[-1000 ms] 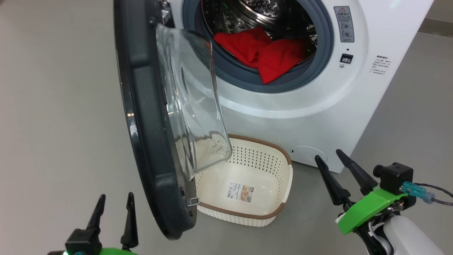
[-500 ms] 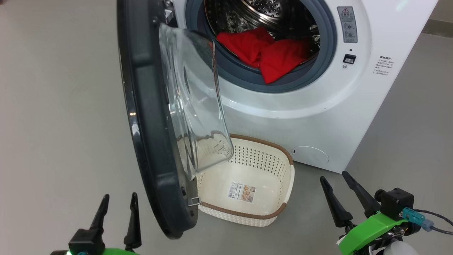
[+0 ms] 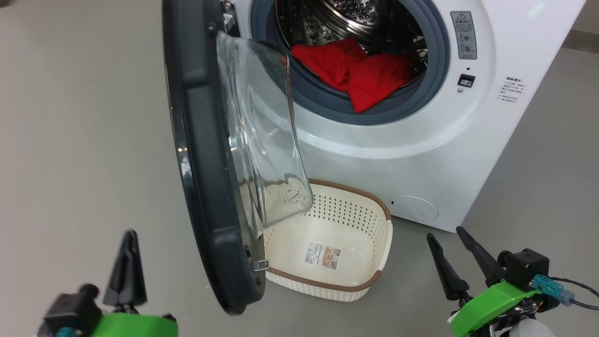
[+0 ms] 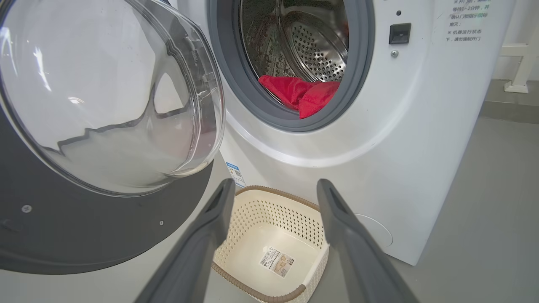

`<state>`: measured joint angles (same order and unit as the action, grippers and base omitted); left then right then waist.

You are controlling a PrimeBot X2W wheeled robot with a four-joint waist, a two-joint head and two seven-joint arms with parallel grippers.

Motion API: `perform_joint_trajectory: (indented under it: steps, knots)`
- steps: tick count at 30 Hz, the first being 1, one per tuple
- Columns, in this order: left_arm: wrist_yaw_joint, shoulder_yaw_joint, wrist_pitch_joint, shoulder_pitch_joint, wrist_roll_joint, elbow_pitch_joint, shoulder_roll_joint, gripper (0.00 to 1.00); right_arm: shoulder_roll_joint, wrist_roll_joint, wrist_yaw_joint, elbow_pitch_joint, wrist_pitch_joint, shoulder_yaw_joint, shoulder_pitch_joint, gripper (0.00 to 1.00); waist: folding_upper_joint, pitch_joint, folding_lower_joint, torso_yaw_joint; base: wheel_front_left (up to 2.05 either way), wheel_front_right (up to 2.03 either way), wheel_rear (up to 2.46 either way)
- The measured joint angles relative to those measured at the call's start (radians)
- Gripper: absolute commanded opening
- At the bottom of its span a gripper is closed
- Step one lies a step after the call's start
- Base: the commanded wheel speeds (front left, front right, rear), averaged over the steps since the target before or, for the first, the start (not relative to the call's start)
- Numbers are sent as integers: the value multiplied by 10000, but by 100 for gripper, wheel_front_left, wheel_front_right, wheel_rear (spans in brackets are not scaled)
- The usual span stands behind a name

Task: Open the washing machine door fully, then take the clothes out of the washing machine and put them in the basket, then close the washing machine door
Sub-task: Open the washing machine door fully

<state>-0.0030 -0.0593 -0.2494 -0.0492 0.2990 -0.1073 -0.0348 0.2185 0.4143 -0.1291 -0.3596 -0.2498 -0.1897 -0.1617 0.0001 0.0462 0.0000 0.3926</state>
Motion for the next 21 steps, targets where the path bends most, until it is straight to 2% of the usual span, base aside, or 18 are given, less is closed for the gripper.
perform_joint_trajectory:
  steps: [2,4,8,15,21]
  knots:
    - [0,86,-2,-55,165,272,0,0,-2,-10,0,-15,0,-2,0,100,0,-6,0,22,0,0,0]
    - [0,238,-2,-290,483,1127,-2,0,-12,-31,0,-35,0,-2,0,100,0,-16,0,59,0,0,0]
    - [0,-2,-73,-485,470,2399,-4,0,-33,-79,0,-35,0,2,-1,100,-1,-62,0,47,0,0,0]
    - [-125,-1103,-75,-445,-265,3799,-10,0,-71,-81,0,-23,0,33,0,100,0,-138,0,-3,0,0,0]
    - [-476,-2454,-75,25,-658,3965,-35,0,-128,-84,0,25,0,36,1,100,0,-124,0,-9,0,0,0]
